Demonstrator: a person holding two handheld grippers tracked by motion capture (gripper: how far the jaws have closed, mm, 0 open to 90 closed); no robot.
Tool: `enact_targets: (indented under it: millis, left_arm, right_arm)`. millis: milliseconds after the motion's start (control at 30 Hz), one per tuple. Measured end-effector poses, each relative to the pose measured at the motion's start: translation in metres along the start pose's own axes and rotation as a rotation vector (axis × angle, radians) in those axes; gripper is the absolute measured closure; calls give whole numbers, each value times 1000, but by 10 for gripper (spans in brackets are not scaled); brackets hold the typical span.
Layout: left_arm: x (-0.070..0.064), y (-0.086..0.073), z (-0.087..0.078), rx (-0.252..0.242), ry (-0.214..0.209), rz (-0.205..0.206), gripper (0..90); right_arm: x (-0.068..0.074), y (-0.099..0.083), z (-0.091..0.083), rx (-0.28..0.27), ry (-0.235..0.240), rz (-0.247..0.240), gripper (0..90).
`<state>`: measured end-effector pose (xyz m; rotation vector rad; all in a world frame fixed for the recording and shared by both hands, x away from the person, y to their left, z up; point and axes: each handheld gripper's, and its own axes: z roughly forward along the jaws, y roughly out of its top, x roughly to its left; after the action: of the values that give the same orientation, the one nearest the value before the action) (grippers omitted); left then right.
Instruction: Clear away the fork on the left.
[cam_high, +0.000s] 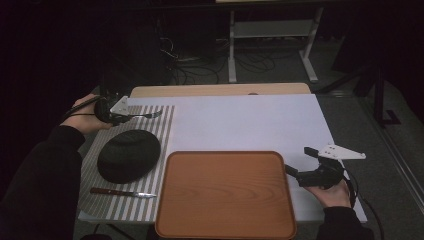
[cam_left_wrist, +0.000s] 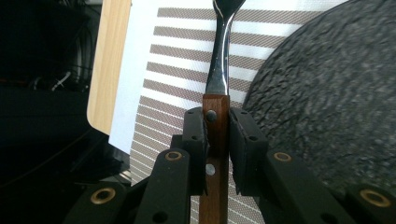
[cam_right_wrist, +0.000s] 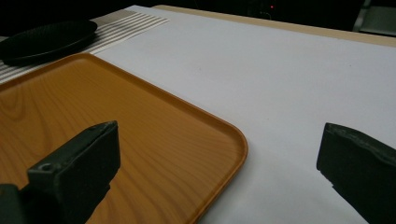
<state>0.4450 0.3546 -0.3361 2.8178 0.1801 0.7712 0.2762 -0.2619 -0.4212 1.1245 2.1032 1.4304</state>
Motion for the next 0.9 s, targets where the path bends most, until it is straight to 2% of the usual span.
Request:
enact_targets:
  millis: [100,233,267,300,367,400,467,567,633,700,867,900]
  left_arm:
    - [-6,3,-6,-21,4,7,770]
    - [-13,7,-13,-45,5,-6,770]
    - [-16,10,-16,-65,7,-32,770]
    - [-16,10,-16,-65,7,-32,771]
    - [-22,14,-21,-109,7,-81,770]
    - [-22,14,-21,-109,7,-81,770]
    - [-31,18,-25,-135,-2,-67,771]
    - [-42,24,-28,-147,-15,-43,771]
    - [-46,26,-29,-150,-20,-41,771]
    - [-57,29,-30,-163,-47,-57,770]
    - [-71,33,-32,-151,-96,-106,771]
    - [-71,33,-32,-151,-96,-106,771]
  right_arm:
    - [0,0,0,0,0,2,0]
    - [0,0,0,-1,-2,-1,0]
    - [0,0,1,-1,-3,-1,0]
    - [0,0,1,0,-3,-2,0]
    - [0,0,1,2,-3,-4,0]
    - [0,0,2,3,-3,-3,0]
    - [0,0,1,1,-2,-2,0]
    - [-1,0,2,3,0,-1,0]
    - [-1,0,2,4,0,1,0]
    - [-1,0,2,3,0,-1,0]
    - [0,1,2,6,2,-2,0]
    - [0,1,2,6,2,-2,0]
